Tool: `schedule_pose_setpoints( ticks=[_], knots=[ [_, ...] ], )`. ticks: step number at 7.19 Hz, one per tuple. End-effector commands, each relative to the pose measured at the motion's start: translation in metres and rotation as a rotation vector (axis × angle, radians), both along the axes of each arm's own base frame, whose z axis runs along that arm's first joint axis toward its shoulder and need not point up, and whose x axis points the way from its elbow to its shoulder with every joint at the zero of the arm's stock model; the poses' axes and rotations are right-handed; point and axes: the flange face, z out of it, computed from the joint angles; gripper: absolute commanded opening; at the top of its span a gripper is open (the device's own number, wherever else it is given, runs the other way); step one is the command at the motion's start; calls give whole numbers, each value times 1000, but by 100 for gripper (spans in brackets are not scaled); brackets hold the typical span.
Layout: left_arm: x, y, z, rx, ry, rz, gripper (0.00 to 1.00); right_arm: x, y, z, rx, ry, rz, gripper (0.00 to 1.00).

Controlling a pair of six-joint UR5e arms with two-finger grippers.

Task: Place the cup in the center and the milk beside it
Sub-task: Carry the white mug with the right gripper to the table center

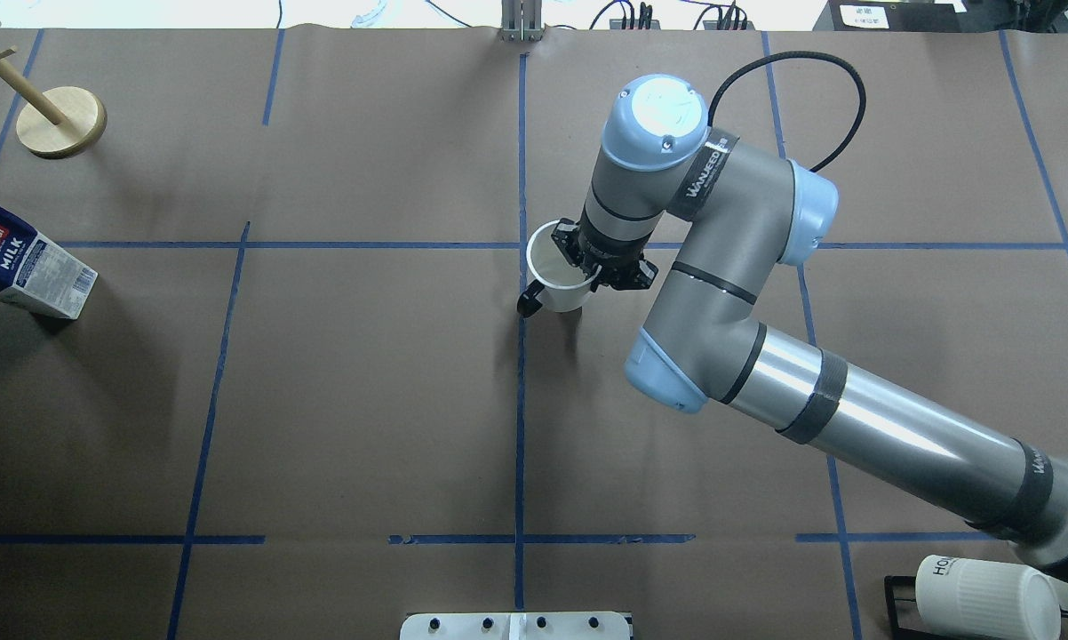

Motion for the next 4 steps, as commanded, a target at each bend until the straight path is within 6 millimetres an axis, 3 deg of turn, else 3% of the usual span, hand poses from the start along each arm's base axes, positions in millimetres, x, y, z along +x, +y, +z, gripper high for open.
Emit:
schedule_pose_setpoints(
  ticks=[1,2,4],
  knots=[
    [1,0,1,-1,-2,1,100,-10,8,-6,9,-4,-10,0],
    [0,1,1,-1,-2,0,100,-11,10,-6,15,-5,-17,4],
    [1,0,0,0,-2,1,100,-12,11,-4,19,-5,-21,27]
  ],
)
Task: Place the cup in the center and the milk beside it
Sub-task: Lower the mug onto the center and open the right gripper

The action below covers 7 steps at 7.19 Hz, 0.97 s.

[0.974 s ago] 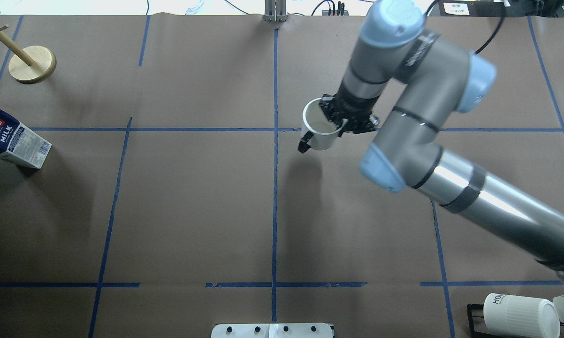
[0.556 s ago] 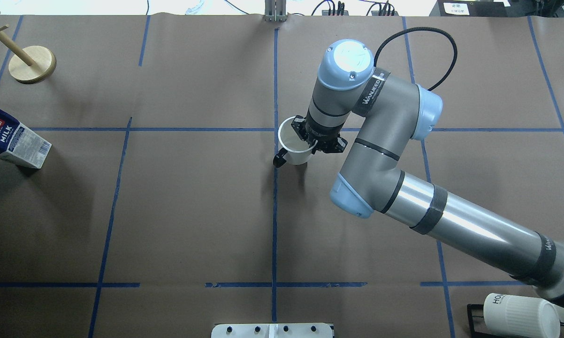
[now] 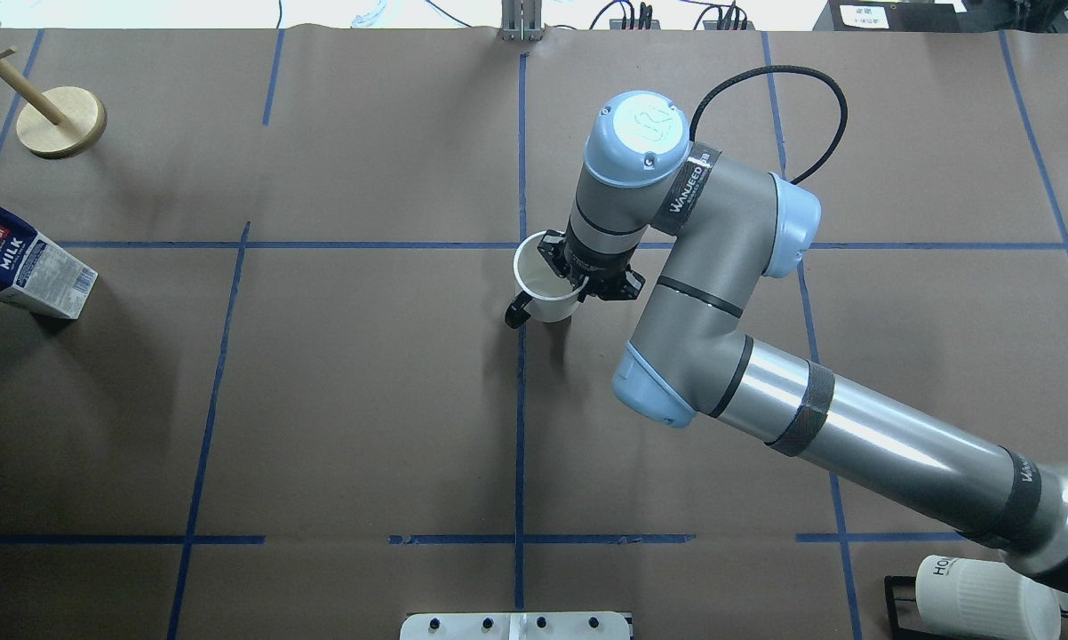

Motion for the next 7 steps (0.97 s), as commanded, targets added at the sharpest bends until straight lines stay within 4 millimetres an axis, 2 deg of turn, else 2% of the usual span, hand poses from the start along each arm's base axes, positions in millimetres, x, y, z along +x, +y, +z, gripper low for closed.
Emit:
schedule_pose_setpoints(
  ticks=[1,2,5,7],
  knots=[
    [0,0,0,1,-1,1,100,-1,1,3,4,0,-7,58],
    [0,0,0,1,-1,1,100,0,2,4,4,0,-6,100],
    [1,-1,-1,2,1,1,100,9,0,-3,19,-19,4,100],
    [0,-2,-6,19,-1,-1,100,31,-11,-12,24,-38,25,100]
  ],
)
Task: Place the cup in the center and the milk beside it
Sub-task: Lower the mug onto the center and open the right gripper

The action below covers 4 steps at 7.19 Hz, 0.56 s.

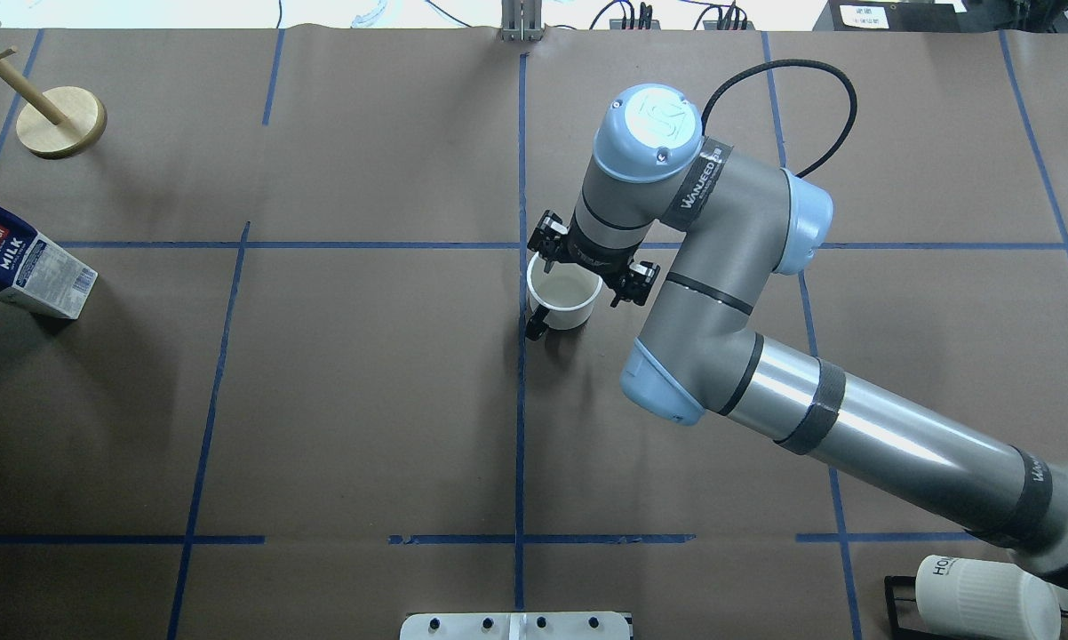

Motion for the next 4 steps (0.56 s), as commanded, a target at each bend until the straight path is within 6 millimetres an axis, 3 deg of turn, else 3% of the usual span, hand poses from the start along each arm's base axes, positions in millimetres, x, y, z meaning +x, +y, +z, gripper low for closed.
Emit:
schedule_pose_setpoints(
  ticks=[1,3,4],
  knots=[
    [-1,0,-25,56,-7,-2,100,28,-11,-14,12,-26,30,100],
    [6,4,-87,75,8,-87,100,66,-12,-2,26,-38,58,100],
    [26,4,-101,78,23,-71,100,91,-12,1,57,-46,64,100]
  ],
)
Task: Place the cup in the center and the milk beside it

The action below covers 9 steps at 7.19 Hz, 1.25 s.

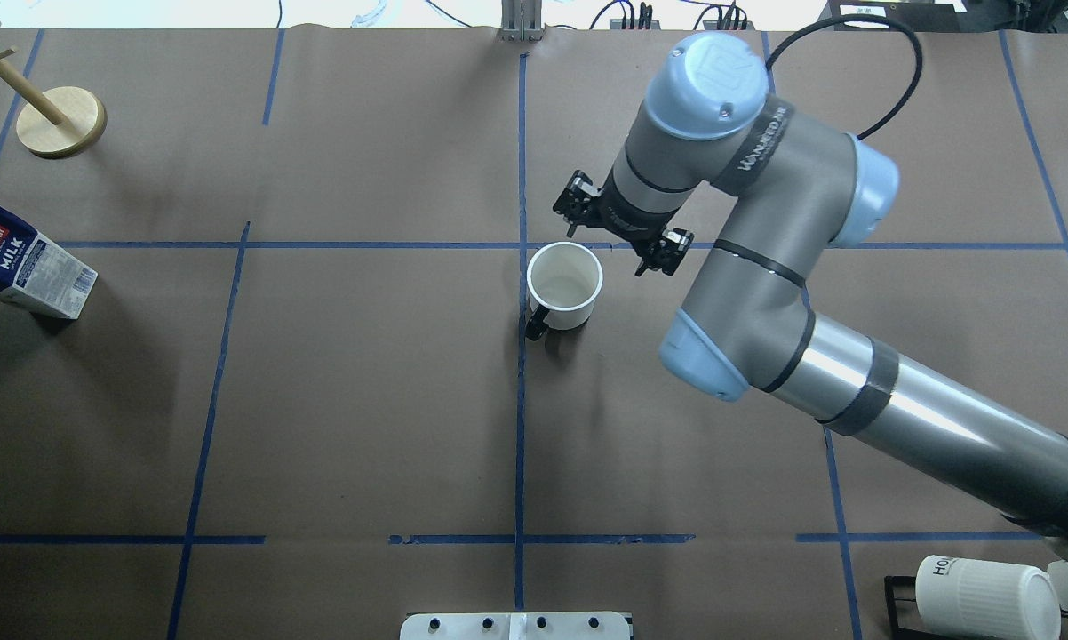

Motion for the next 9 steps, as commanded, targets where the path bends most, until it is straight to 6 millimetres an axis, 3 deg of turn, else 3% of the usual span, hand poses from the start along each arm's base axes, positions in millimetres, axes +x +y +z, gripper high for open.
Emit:
schedule_pose_setpoints(
  ticks=[1,2,3,4,9],
  knots=[
    [54,2,-45,-45,37,-30,100,50,4,12,44,14,2,100],
    [96,4,-61,-68,53,-30,100,62,5,8,64,37,-18,100],
    [125,3,-62,-74,74,-31,100,71,7,5,66,50,-22,100],
    [143,0,-51,-63,80,-9,100,76,8,3,75,49,-25,100],
    [141,1,-25,-67,47,-15,99,93,7,5,83,52,-11,100]
  ],
)
